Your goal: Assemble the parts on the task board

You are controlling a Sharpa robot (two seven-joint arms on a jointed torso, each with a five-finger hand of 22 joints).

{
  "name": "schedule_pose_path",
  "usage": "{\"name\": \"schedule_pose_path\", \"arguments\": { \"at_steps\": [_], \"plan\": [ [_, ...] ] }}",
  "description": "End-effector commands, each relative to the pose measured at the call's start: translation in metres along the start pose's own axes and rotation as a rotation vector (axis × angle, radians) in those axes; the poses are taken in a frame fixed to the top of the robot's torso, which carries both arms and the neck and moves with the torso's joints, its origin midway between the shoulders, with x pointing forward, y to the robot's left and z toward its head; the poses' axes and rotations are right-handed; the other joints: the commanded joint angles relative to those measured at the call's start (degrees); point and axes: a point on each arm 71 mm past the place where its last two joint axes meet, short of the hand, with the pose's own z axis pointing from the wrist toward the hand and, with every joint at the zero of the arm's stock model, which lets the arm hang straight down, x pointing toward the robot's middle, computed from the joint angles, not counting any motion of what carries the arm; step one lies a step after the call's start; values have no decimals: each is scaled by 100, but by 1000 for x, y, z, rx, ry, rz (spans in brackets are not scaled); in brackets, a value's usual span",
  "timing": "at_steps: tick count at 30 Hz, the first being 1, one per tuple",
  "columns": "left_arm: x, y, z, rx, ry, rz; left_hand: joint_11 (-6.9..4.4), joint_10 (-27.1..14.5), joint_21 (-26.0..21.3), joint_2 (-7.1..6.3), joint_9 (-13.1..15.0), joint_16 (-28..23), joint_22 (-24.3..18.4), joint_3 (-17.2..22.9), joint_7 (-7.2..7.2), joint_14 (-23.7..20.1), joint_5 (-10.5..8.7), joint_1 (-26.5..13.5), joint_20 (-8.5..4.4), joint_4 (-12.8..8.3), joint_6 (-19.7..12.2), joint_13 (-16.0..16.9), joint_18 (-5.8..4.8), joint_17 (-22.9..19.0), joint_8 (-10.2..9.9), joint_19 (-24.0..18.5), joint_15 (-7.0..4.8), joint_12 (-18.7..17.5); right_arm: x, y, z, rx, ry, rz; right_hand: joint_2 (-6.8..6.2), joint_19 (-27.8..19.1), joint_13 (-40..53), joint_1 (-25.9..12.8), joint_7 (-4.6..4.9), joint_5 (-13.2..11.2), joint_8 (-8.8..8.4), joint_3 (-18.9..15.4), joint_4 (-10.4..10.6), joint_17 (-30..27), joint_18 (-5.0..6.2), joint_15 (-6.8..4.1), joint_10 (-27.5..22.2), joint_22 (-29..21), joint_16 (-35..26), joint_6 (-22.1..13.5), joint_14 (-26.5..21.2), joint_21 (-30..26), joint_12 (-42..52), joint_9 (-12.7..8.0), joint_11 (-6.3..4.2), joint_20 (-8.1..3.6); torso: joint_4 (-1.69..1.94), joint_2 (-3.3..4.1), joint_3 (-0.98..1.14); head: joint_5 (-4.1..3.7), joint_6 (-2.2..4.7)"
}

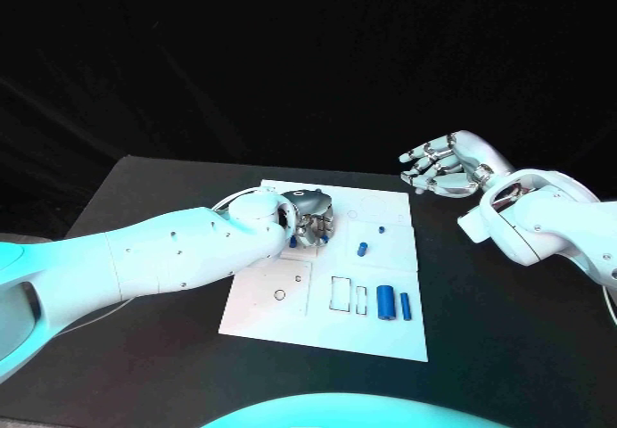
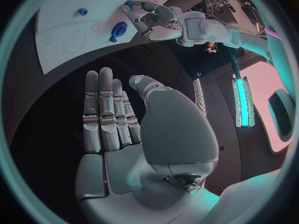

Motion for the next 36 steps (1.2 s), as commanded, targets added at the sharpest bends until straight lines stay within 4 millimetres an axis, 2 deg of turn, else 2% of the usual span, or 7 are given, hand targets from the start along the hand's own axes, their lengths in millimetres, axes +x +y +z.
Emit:
{"name": "schedule_pose_path", "arguments": {
  "at_steps": [1, 7, 12, 18, 27, 30, 36],
  "plan": [
    [5, -1, 0, 5, 27, 6, -12, 90, 51, 77, -8, 18, 717, 76, -12, 65, -32, 17, -20, -32, 91, 5, -51, -17, 38, 42, -55, 24, 1, 1, 0, -9, 15, -1, 24, -46, -12, 40, 34, -34, 28, -9, -31, 10, 11, -2, 12, 11, -27, 25, -13, -6, -31, 7, -16, -12, 2, -2, -2, -3, -1],
    [3, -1, 1, 16, -3, -1, -40, 248, 141, 116, -18, 38, 783, 195, -21, 64, -40, 67, -48, -174, 230, 8, -72, -47, 58, 91, -82, -13, 2, 1, 0, -13, 14, -1, 28, -48, -17, 33, 34, -35, 30, -9, -28, 12, 10, -1, 16, 13, -28, 27, -11, -5, -32, 7, -16, -11, 1, 1, -3, 10, 4],
    [1, -2, 1, 24, -29, -9, -40, 285, 178, 116, -27, 29, 811, 227, -15, 60, -48, 52, -55, -214, 261, 5, -82, -84, 52, 112, -85, -42, 1, 2, 0, -17, 11, -1, 31, -49, -21, 29, 33, -36, 33, -8, -28, 13, 10, -1, 21, 14, -29, 29, -9, -4, -32, 7, -17, -11, 1, -2, -5, 20, 13],
    [-2, -3, 0, 38, -55, -25, 5, 273, 205, 50, -84, 22, 833, 316, 41, 46, -42, 24, -46, -322, 205, -23, -88, -148, -35, 122, -57, -165, 2, 4, 0, -35, 4, -2, 40, -49, -28, 30, 29, -35, 38, -3, -31, 17, 12, -4, 33, 18, -28, 36, -2, -1, -30, 8, -22, -12, -6, 1, -5, -10, 29],
    [-10, -3, -6, 50, -93, -52, 19, 293, 242, 24, -106, 0, 860, 366, 61, 35, -38, 5, -35, -365, 208, -26, -98, -205, -54, 143, -44, -201, 1, 4, 0, -36, -4, -4, 40, -49, -28, 30, 29, -35, 38, -3, -31, 17, 12, -4, 33, 18, -28, 36, -2, -1, -30, 8, -22, -12, 9, -12, 0, -38, 49],
    [-14, -3, -8, 55, -111, -62, 19, 303, 251, 21, -109, -1, 866, 376, 62, 34, -38, -1, -33, -373, 216, -25, -100, -212, -53, 148, -43, -206, 0, 3, 0, -36, -8, -5, 43, -49, -35, 29, 26, -34, 42, 0, -35, 20, 12, -7, 41, 22, -28, 40, 3, 2, -30, 9, -24, -13, 15, -15, -3, -96, 63],
    [-22, -1, -15, 58, -128, -73, 19, 317, 261, 12, -115, -5, 874, 392, 63, 32, -39, -13, -31, -386, 229, -24, -102, -229, -54, 154, -42, -215, -1, 2, 1, -37, -15, -6, 42, -49, -37, 27, 26, -33, 43, -1, -35, 21, 13, -7, 42, 22, -29, 40, 4, 3, -30, 9, -24, -13, 11, -16, -7, -82, 95]
  ]
}}
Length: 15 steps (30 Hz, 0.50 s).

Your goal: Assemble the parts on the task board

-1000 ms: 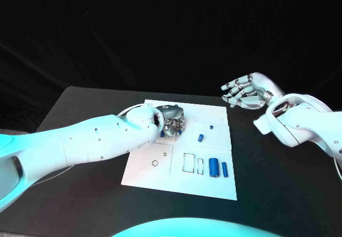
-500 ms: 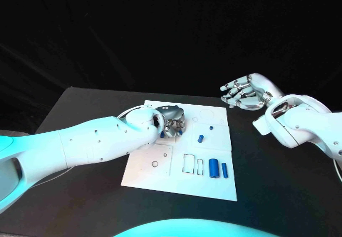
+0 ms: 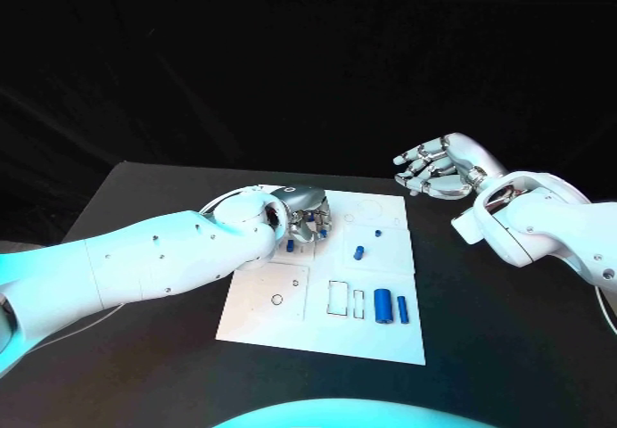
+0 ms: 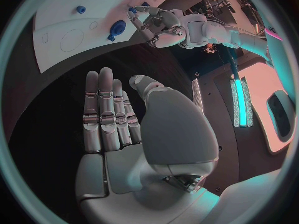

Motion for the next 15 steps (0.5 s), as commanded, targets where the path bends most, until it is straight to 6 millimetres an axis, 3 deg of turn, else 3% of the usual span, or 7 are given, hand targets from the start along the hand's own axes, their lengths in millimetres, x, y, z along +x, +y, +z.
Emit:
{"name": "schedule_pose_path", "arguments": {
  "at_steps": [1, 15],
  "plan": [
    [-6, 0, -4, 16, -22, -16, 6, 30, 31, -30, -5, -2, 873, 35, 34, 30, 2, -60, 2, -27, 25, -3, -101, -12, -27, 40, 1, -33, 0, 1, 0, -18, -7, -5, 42, -28, -7, 27, 6, -33, 21, -1, -35, 10, 12, -7, 21, 9, -29, 17, 4, 3, -30, 9, -4, 8, 2, -4, -3, 6, 17],
    [-30, 36, -32, -62, -41, -4, -2, 73, 51, -92, -28, -12, 889, 50, 20, 22, -17, -143, 8, -43, 54, 2, -105, -66, -32, 49, -1, -67, -1, -2, 0, -8, -10, -7, 42, -28, -7, 27, 6, -33, 21, -1, -35, 10, 12, -7, 21, 9, -29, 17, 4, 3, -30, 9, -4, 8, 32, -21, -7, 22, 31]
  ]
}}
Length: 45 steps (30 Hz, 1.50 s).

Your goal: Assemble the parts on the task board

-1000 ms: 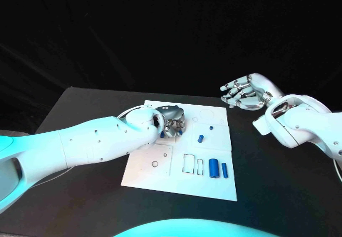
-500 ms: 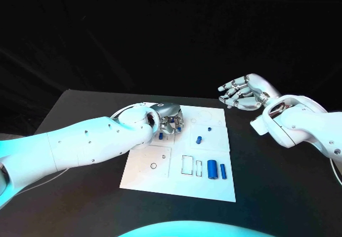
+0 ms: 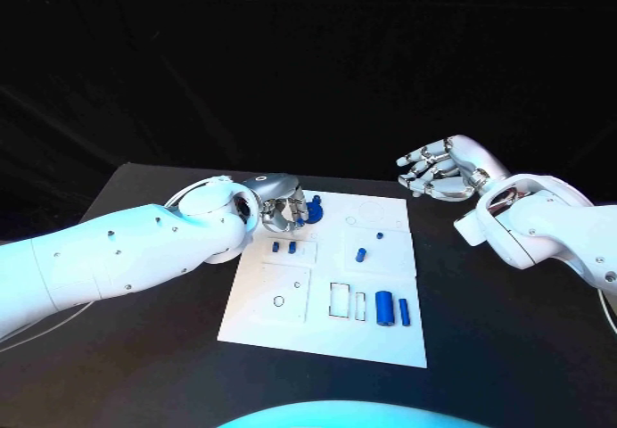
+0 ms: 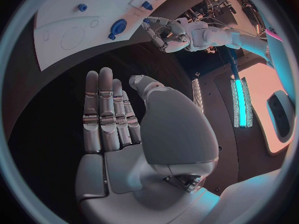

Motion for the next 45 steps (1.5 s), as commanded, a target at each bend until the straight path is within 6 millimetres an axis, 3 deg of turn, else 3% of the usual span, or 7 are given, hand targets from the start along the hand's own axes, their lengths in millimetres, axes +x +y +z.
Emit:
{"name": "schedule_pose_path", "arguments": {
  "at_steps": [1, 9, 13, 17, 45],
  "plan": [
    [-1, 2, -1, -6, 7, -6, -2, 34, 31, 3, -7, -14, 891, 29, -3, 21, -18, -50, 8, -22, 33, 0, -106, -14, -22, 51, -1, -35, 1, 1, 0, -12, 1, -3, 42, -28, -7, 27, 6, -33, 21, 0, -35, 5, 12, -7, 21, 6, -29, 17, 4, 3, -30, 9, -4, 8, 4, -2, -4, 5, 2],
    [-2, 11, -2, -36, 23, 9, -5, 42, 31, -17, -12, -25, 891, 30, -8, 17, -24, -62, 8, -31, 39, 1, -105, -39, -23, 50, -3, -44, 2, 0, 0, -9, 3, -3, 42, -28, -7, 27, 6, -33, 21, 0, -35, 5, 12, -7, 21, 6, -29, 17, 4, 3, -30, 9, -4, 8, -8, 9, -3, 36, 3],
    [0, 14, 1, -47, 33, 18, -5, 48, 27, -31, -19, -20, 889, 31, -10, 16, -35, -83, 8, -33, 42, 1, -104, -40, -26, 47, -4, -56, 2, 0, 0, -9, 4, -2, 42, -28, -7, 27, 6, -33, 21, 0, -35, 5, 12, -7, 21, 6, -29, 17, 4, 3, -30, 9, -4, 8, -5, 10, 9, 67, 2],
    [3, 15, 6, -54, 40, 26, -5, 48, 23, -32, -20, -15, 886, 32, -10, 17, -36, -85, 8, -34, 42, 1, -103, -33, -26, 44, -4, -57, 2, 0, 0, -6, 3, -2, 35, -30, -20, 14, 6, -26, 22, -3, -36, 9, 12, -7, 25, 10, -32, 14, 7, 6, -35, 7, -4, 7, -13, 12, 0, 66, 2],
    [14, 19, 12, -71, 96, 49, -8, 48, 57, -12, -38, 19, 911, 72, -15, 22, -47, -78, 6, -60, 35, 0, -112, -2, -36, 65, -6, -86, 4, 2, -1, -5, 2, 0, 34, -31, -25, 4, 7, -25, 22, -6, -33, 11, 12, -6, 27, 12, -34, 12, 8, 7, -37, 7, -3, 8, -6, 9, 3, 115, -67]
  ]
}}
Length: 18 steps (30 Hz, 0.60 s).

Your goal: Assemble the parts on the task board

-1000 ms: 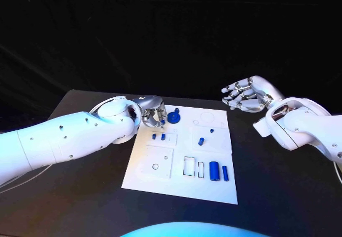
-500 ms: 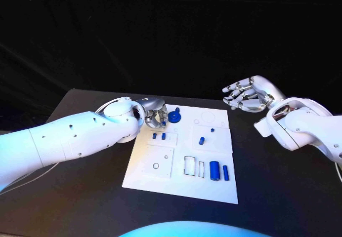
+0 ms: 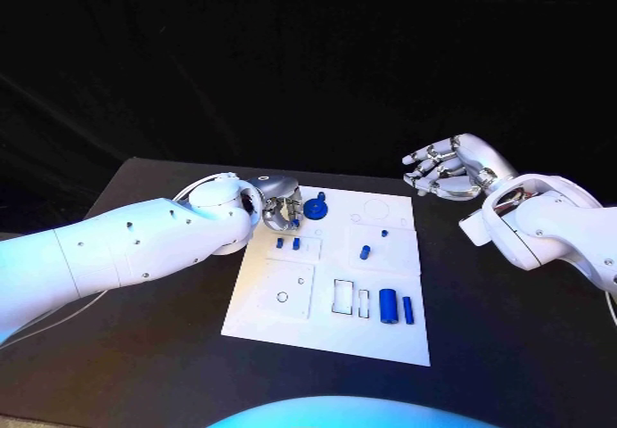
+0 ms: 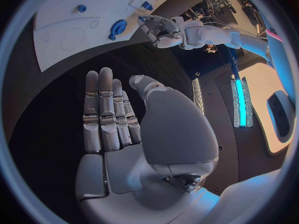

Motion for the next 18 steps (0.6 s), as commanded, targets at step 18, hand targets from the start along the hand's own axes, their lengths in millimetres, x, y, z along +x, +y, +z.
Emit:
{"name": "schedule_pose_path", "arguments": {
  "at_steps": [18],
  "plan": [
    [4, 3, 1, -41, 49, 43, -17, 80, 62, 28, -11, -8, 931, 35, -22, 12, -32, -56, 3, -28, 67, 10, -121, -48, -23, 85, -12, -37, 2, 3, 0, -12, 3, -2, 37, -32, -15, -5, 6, -22, 24, -4, -31, 11, 12, -7, 33, 13, -36, 12, 12, 9, -39, 6, -5, 8, 6, 3, 0, 25, -5]
  ]
}}
